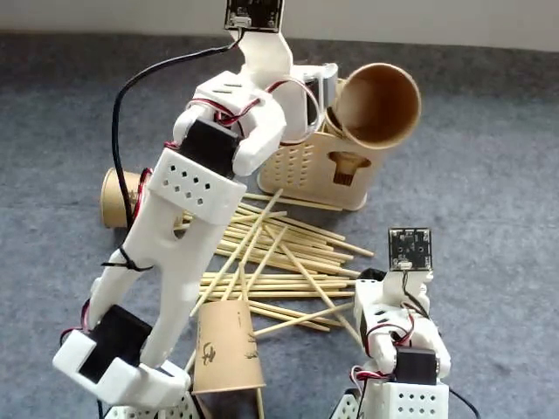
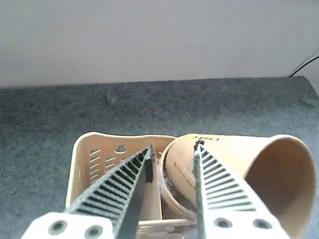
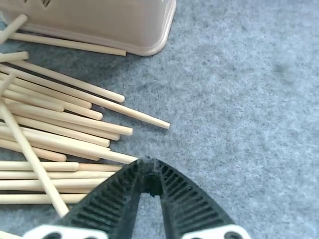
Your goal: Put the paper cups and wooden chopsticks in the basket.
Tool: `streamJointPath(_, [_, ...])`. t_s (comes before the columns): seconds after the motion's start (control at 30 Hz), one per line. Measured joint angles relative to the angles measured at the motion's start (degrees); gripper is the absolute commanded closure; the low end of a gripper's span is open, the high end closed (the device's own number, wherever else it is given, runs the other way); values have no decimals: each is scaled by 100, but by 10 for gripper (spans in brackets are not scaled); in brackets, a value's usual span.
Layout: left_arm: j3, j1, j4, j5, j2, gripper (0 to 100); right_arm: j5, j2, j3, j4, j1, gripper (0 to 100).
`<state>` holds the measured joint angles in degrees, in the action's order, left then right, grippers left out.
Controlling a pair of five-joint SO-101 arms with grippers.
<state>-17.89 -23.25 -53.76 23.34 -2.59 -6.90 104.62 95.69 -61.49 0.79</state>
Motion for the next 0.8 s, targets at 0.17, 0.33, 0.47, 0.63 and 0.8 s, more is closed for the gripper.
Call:
streamJointPath(0.17, [0,-18,0,0,-97,854,0,0,0,0,0,993])
streamJointPath(0.33, [0,-255,-105,0,-466,853,0,0,0,0,0,993])
streamJointPath(0.47, [0,-466,-246,0,-510,853,0,0,0,0,0,993])
streamJointPath(0.63, [0,-580,-246,0,-519,853,0,0,0,0,0,993])
streamJointPath(0.8, [132,-527,-220,0,-440,856,0,0,0,0,0,993])
